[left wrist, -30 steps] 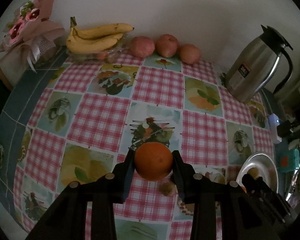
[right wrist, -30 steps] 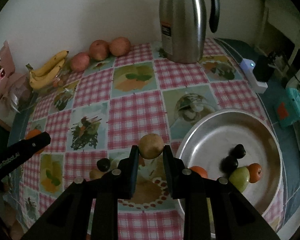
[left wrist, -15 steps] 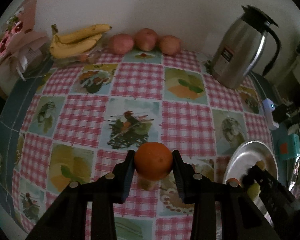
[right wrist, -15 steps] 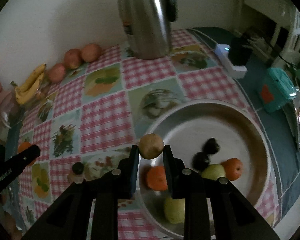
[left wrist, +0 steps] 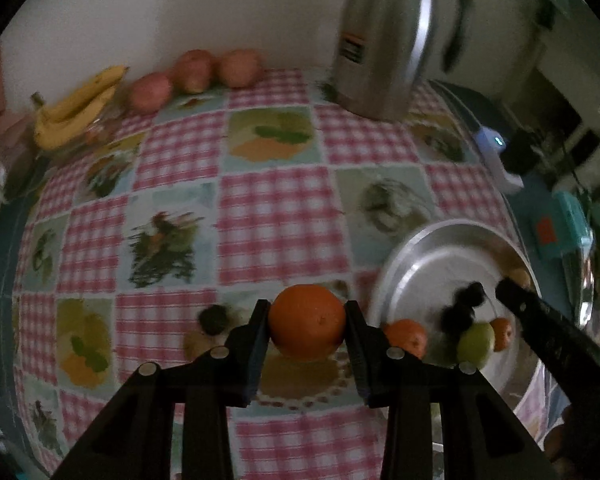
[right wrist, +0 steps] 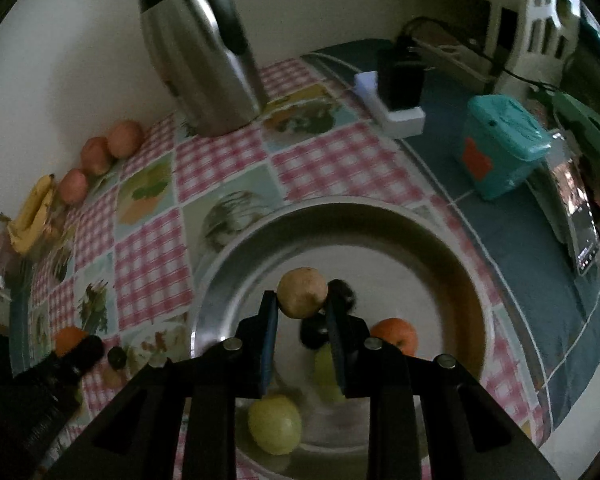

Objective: Organize fruits
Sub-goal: 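Carry the held tangerine and kiwi over the steel plate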

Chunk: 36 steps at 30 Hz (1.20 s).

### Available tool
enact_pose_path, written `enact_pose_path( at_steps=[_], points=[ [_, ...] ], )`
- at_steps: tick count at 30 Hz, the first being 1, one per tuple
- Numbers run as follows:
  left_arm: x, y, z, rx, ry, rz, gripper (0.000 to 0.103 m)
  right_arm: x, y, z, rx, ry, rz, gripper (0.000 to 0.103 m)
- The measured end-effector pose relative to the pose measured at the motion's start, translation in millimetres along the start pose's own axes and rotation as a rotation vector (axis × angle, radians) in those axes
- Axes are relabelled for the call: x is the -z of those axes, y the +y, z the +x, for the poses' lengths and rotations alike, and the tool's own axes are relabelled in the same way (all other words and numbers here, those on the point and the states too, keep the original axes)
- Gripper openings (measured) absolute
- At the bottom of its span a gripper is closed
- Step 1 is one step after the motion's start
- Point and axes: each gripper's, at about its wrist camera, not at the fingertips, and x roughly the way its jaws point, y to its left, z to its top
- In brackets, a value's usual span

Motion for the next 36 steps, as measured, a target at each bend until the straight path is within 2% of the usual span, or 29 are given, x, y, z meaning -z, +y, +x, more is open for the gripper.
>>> enact_pose_path(
  at_steps=[5,10,22,36],
  points=[
    [4.6,-30.1,6.4,0.002,-0.012,0.089,0.039,-3.2,-15.7,-1.4,0.006,-0.005,0.029,0.025],
    [6.5,-42.9,15.1,0.009,-0.021,0.132,0.039,-4.4,-26.0,0.3,0.006,-0.004,0.057,0.025],
    [3.6,-52.9,28.0,0.025,-0.082,0.151,0.039,-5.0,-37.0,12.6,-0.006,-0.012,0.072,0.025],
    [8.5,-67.7,49.2,0.021,-0.063,0.182,0.039,-0.8,-50.6,29.9,0.064,0.023,0.093,0.026]
  ],
)
